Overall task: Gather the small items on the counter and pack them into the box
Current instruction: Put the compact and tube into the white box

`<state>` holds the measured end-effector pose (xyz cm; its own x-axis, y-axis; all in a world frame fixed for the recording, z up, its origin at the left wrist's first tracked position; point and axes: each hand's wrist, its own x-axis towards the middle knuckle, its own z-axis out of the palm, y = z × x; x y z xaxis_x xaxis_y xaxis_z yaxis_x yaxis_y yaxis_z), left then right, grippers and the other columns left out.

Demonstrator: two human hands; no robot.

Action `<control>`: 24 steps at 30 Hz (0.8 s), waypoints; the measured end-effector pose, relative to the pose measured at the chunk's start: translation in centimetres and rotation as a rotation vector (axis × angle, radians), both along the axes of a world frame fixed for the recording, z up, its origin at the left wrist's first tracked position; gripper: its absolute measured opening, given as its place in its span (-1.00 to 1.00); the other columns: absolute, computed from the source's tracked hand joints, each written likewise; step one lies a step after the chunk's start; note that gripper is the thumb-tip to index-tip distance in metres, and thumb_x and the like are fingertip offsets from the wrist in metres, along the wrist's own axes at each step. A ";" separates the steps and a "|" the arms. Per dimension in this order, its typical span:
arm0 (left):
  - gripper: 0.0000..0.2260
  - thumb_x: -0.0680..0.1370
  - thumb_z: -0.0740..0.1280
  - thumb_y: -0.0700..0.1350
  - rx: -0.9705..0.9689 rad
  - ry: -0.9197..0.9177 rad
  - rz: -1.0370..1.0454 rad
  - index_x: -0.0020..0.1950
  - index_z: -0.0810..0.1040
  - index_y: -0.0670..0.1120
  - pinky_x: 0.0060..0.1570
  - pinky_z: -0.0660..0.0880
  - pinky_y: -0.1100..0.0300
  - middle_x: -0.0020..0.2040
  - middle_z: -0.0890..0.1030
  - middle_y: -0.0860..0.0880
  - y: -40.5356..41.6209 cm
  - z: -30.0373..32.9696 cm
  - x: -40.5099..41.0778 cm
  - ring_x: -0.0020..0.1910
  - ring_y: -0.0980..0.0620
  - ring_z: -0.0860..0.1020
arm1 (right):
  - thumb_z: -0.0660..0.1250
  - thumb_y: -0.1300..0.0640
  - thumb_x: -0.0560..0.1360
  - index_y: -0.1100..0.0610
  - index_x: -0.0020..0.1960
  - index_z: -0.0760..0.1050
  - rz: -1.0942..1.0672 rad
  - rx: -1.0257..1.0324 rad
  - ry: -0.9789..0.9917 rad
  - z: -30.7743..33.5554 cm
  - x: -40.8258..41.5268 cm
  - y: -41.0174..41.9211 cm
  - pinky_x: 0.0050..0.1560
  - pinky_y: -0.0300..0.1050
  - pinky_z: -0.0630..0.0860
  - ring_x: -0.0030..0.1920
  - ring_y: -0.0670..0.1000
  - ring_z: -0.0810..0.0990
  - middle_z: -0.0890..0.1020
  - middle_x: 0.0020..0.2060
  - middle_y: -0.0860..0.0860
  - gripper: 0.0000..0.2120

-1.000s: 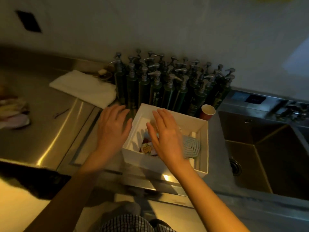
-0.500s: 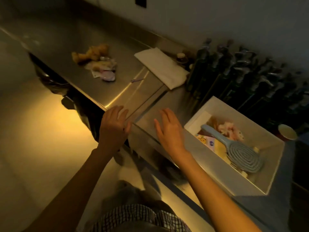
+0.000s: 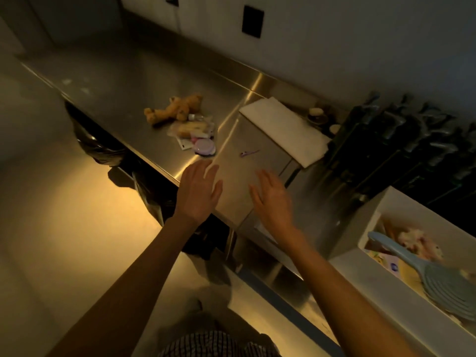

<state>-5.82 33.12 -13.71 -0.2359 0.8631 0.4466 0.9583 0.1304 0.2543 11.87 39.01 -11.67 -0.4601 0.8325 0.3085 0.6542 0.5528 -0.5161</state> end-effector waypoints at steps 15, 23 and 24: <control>-0.61 0.49 0.35 -0.04 -0.195 -0.072 -0.012 0.24 0.51 -0.23 0.21 0.39 -0.11 0.21 0.52 -0.28 10.3 -5.4 -10.2 0.19 -0.29 0.48 | 0.25 0.13 0.58 0.23 0.41 0.34 -0.039 -0.215 -0.112 -5.2 -8.4 10.0 0.38 0.00 0.23 0.37 0.17 0.33 0.38 0.37 0.21 -0.58; -0.50 0.48 0.39 0.05 -0.244 -0.203 0.256 0.33 0.45 -0.18 0.29 0.31 -0.09 0.30 0.48 -0.21 14.2 -8.2 -10.2 0.25 -0.21 0.44 | 0.27 0.12 0.57 0.17 0.37 0.40 0.022 -0.265 -0.116 -8.9 -8.9 17.1 0.40 0.06 0.24 0.39 0.16 0.30 0.36 0.39 0.17 -0.62; -0.49 0.48 0.39 0.06 -0.231 -0.216 0.281 0.33 0.44 -0.17 0.29 0.31 -0.07 0.30 0.48 -0.20 14.7 -8.5 -10.2 0.25 -0.19 0.43 | 0.27 0.11 0.57 0.15 0.37 0.40 0.023 -0.266 -0.123 -9.4 -9.0 18.0 0.40 0.07 0.24 0.40 0.15 0.28 0.35 0.40 0.16 -0.62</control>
